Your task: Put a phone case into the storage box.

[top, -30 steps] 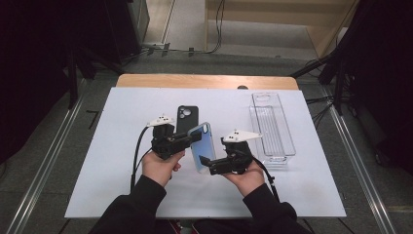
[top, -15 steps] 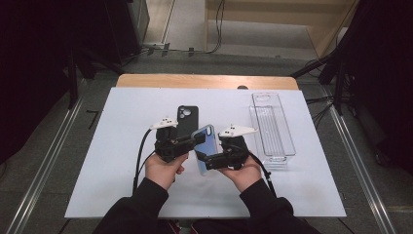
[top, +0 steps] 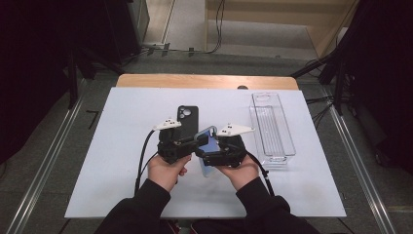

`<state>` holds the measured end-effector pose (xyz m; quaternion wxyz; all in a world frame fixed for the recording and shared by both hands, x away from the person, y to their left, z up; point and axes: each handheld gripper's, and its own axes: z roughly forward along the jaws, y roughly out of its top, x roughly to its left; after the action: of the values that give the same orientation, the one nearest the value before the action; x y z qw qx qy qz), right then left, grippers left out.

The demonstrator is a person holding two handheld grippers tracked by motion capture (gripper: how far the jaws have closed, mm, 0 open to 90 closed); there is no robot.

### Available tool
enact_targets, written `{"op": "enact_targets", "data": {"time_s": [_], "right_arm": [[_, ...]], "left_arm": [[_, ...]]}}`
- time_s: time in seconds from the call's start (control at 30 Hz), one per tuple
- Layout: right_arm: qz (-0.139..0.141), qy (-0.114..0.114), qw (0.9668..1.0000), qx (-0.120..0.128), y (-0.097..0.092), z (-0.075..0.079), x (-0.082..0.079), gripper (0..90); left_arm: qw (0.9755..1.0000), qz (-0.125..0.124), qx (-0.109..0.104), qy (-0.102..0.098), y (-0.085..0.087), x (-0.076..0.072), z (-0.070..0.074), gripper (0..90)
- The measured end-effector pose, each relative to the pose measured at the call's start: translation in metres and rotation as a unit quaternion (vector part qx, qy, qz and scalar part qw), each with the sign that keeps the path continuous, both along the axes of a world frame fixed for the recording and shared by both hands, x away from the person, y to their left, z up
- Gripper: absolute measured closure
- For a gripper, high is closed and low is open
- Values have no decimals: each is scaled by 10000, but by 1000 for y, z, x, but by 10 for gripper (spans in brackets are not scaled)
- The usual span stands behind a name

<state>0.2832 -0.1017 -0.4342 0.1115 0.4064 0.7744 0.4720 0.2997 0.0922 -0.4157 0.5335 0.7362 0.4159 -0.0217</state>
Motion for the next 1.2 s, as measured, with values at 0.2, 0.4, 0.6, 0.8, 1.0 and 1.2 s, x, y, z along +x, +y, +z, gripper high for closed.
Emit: {"op": "enact_targets", "data": {"time_s": [0.2, 0.4, 0.6, 0.8, 1.0, 1.2], "right_arm": [[11, 32, 10000, -31, -2, 1, 1, 148], [-50, 34, 9999, -128, -8, -2, 5, 148], [-145, 61, 9998, -88, -18, -1, 9, 148], [-235, 39, 9996, -124, -29, 3, 13, 148], [-109, 21, 9999, -92, -40, 10, 16, 148], [85, -29, 9999, -67, -48, 18, 18, 148]], "left_arm": [[9999, 45, -152, -4, 4, 0, 6, 649], [9997, 10, -245, 36, 10, 1, 11, 473], [9996, -57, -248, 99, 15, 3, 14, 415], [9986, -408, -131, 323, 21, 5, 11, 328], [9975, -643, 95, 278, 27, 4, 9, 326], [9936, -966, 533, 220, 33, 5, 1, 326]]}}
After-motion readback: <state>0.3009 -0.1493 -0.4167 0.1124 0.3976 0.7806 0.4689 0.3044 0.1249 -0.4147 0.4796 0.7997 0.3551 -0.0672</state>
